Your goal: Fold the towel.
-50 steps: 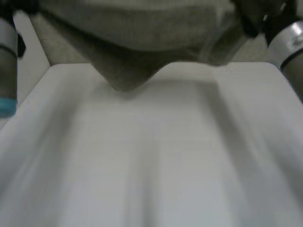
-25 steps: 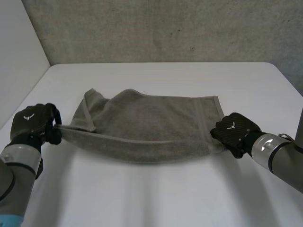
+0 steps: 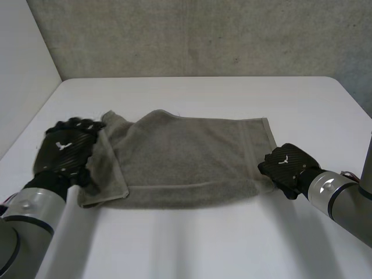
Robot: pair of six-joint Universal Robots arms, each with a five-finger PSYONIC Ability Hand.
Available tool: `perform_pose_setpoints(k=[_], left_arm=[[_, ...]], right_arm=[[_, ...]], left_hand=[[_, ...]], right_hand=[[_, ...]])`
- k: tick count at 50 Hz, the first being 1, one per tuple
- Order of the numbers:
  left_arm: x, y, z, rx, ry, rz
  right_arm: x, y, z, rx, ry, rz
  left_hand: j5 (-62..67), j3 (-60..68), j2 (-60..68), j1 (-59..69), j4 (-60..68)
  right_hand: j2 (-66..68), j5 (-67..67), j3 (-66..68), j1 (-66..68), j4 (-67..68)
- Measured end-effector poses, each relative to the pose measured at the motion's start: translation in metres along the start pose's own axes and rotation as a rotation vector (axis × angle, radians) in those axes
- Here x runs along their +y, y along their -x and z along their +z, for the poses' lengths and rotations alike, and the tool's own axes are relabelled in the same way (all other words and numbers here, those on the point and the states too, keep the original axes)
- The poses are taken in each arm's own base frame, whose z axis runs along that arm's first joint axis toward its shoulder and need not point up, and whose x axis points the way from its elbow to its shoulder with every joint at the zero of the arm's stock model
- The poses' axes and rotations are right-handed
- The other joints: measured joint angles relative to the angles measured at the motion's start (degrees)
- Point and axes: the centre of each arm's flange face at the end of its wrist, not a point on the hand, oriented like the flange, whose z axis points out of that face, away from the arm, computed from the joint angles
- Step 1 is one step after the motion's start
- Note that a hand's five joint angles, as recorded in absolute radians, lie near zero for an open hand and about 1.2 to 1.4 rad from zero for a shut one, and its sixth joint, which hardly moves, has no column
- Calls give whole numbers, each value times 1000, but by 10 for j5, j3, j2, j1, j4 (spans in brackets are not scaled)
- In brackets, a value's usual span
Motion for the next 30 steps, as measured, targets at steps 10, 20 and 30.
perform_pose_setpoints(k=[10,20,30], left_arm=[[-10,-20,14,153,-48,53],[16,-30,53,258,167,148],[27,-20,89,449,304,337]], right_arm=[[2,3,0,-8,8,4],[4,5,-1,-15,15,7],[5,7,-2,-21,18,8]], left_hand=[[5,3,3,2,1],[85,71,61,57,59],[153,139,131,126,128]], right_hand=[[0,0,0,0,0],[0,0,0,0,0],[0,0,0,0,0]])
